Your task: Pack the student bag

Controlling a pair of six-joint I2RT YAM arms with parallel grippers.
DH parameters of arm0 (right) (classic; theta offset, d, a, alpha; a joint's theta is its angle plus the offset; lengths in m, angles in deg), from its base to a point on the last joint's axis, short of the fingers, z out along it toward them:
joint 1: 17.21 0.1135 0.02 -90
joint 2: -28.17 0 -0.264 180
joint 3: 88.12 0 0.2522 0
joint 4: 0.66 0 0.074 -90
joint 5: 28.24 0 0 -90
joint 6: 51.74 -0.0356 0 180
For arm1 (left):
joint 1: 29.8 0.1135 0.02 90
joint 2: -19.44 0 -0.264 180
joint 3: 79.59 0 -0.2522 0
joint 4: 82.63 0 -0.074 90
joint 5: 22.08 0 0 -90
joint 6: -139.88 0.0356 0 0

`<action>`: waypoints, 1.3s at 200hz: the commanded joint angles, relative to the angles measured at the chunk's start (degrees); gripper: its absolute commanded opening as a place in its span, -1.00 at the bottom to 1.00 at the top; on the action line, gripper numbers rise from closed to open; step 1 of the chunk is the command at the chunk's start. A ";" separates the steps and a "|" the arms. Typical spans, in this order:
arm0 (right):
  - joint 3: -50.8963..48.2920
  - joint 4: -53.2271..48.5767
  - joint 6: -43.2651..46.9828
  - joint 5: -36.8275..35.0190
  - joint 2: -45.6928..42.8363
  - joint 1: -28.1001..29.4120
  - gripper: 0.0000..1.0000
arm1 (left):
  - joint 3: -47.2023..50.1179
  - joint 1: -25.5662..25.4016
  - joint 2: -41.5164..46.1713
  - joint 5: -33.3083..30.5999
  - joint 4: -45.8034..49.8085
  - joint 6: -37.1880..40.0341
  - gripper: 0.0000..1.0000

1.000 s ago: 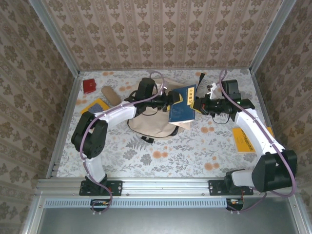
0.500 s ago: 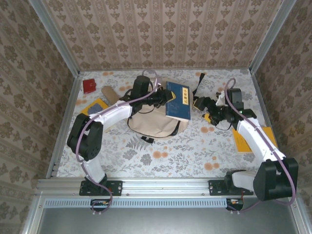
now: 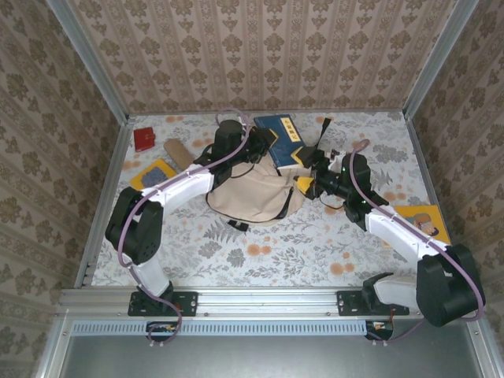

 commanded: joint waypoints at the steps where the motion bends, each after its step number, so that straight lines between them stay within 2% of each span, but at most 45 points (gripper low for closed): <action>1: 1.42 8.60 -8.34 -4.40 2.42 0.39 0.92 | 0.20 -0.86 1.50 -4.02 -4.92 -4.64 -0.99; 26: 2.58 10.81 -12.51 -4.92 5.92 0.59 0.87 | 0.38 -1.46 1.59 -5.41 -5.82 -5.52 -0.99; 46: 2.31 16.47 -17.56 -5.84 9.99 1.39 0.81 | 0.21 -1.73 1.37 -5.95 -5.88 -5.87 -0.99; 88: 2.00 16.52 -18.76 -9.04 11.18 1.55 0.47 | 0.90 -1.83 1.55 -6.73 -4.64 -6.45 -0.99; 123: 1.45 14.97 -18.78 -12.40 10.45 1.44 0.07 | -0.33 -1.85 1.55 -6.98 -1.98 -5.41 -0.98; 139: 1.95 13.16 -17.34 -12.32 10.15 1.15 -0.25 | 0.17 -1.62 1.92 -7.38 -0.97 -5.19 -0.93; 159: 2.95 7.81 -13.73 -12.31 9.16 1.00 -0.54 | 0.77 -1.16 2.42 -7.12 1.34 -4.60 -0.74; 177: 4.21 1.55 -8.35 -12.40 6.94 0.87 -0.75 | 1.08 -0.32 2.81 -5.73 5.42 -2.42 -0.34; 192: 5.44 -5.53 -2.31 -12.56 5.07 0.75 -0.83 | 1.27 0.54 3.32 -4.42 12.12 1.84 -0.02; 204: 6.61 -12.09 3.75 -13.00 3.25 0.71 -0.85 | 2.24 1.12 3.85 -3.54 17.54 5.89 0.13; 232: 8.72 -24.85 16.60 -12.89 0.50 0.69 -0.89 | 6.90 3.00 5.78 -3.69 29.59 15.67 0.23; 260: 9.80 -32.19 25.19 -8.55 0.69 0.89 -0.89 | 9.96 5.86 8.08 -7.82 40.36 25.93 0.28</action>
